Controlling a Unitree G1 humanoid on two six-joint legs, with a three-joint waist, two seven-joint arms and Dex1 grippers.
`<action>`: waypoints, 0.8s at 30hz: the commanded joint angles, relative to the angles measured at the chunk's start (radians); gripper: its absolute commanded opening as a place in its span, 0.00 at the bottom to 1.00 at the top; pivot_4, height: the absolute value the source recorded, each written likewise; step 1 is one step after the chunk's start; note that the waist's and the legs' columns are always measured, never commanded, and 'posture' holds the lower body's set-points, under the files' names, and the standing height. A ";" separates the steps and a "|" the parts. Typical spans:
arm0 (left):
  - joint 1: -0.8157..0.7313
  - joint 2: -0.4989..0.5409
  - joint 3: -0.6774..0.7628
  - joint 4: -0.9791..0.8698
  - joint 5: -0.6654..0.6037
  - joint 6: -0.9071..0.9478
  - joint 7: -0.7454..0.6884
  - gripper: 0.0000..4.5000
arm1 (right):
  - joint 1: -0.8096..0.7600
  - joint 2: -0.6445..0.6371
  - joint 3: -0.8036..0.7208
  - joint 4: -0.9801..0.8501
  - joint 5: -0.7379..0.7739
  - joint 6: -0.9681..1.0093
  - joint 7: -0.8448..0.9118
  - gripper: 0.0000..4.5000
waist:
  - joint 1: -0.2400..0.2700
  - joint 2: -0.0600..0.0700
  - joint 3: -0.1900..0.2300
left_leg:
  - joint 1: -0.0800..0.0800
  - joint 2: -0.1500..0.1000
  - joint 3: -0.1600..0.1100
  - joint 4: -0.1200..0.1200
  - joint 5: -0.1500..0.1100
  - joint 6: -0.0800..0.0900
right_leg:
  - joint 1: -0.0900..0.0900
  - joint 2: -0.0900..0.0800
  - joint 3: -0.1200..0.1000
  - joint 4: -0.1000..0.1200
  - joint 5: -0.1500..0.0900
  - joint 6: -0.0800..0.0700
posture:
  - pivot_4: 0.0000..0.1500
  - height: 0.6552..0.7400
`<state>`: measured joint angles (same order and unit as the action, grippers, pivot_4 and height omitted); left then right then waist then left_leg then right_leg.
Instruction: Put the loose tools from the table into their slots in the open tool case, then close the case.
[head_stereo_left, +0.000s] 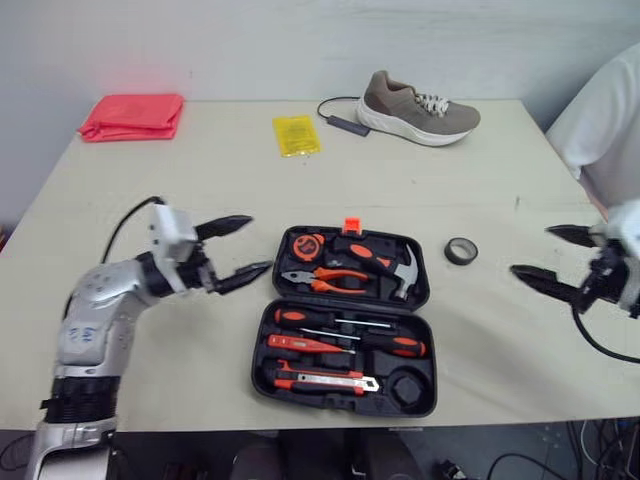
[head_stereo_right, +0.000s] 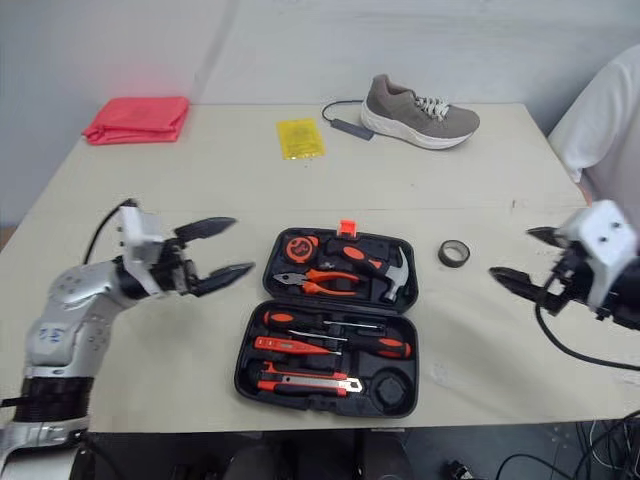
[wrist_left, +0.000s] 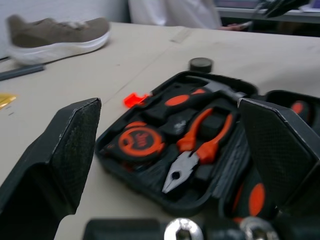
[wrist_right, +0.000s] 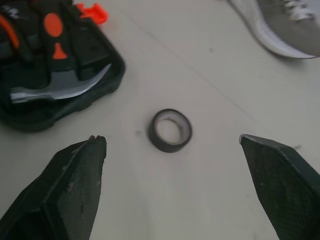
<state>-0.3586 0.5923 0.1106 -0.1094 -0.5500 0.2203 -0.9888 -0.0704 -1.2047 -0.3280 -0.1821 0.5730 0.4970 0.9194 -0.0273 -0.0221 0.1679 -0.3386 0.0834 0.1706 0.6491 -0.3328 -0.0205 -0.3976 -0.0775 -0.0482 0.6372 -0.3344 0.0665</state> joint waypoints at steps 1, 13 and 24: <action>-0.034 -0.030 -0.042 -0.044 -0.022 0.027 -0.014 0.99 | -0.196 -0.016 0.194 0.102 -0.094 0.014 0.110 1.00 | 0.000 0.000 0.000 | 0.000 0.000 0.000 0.000 0.000 0.000 | 0.000 0.000 0.000 -0.001 0.000 0.000 | 1.00 1.00; -0.016 -0.096 -0.088 -0.069 0.011 0.029 0.005 0.99 | -0.727 0.224 0.642 0.584 -0.467 -0.049 0.330 1.00 | -0.001 0.002 0.004 | -0.018 0.000 0.003 0.014 0.001 0.001 | -0.017 0.001 0.000 0.007 0.001 0.002 | 1.00 1.00; 0.008 -0.089 -0.081 -0.075 0.035 0.009 0.005 0.99 | -0.906 0.334 0.696 0.934 -0.646 -0.207 0.388 1.00 | -0.003 0.006 0.006 | -0.017 -0.001 0.004 0.017 0.000 0.006 | -0.016 -0.001 0.000 0.008 0.003 0.005 | 1.00 1.00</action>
<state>-0.3465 0.4945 0.0181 -0.1535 -0.5113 0.2451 -0.9833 -0.9480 -0.8616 0.3792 0.7297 -0.0488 0.3045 1.2940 -0.0305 -0.0161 0.1741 -0.3557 0.0826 0.1744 0.6661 -0.3324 -0.0149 -0.4134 -0.0782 -0.0481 0.6457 -0.3313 0.0716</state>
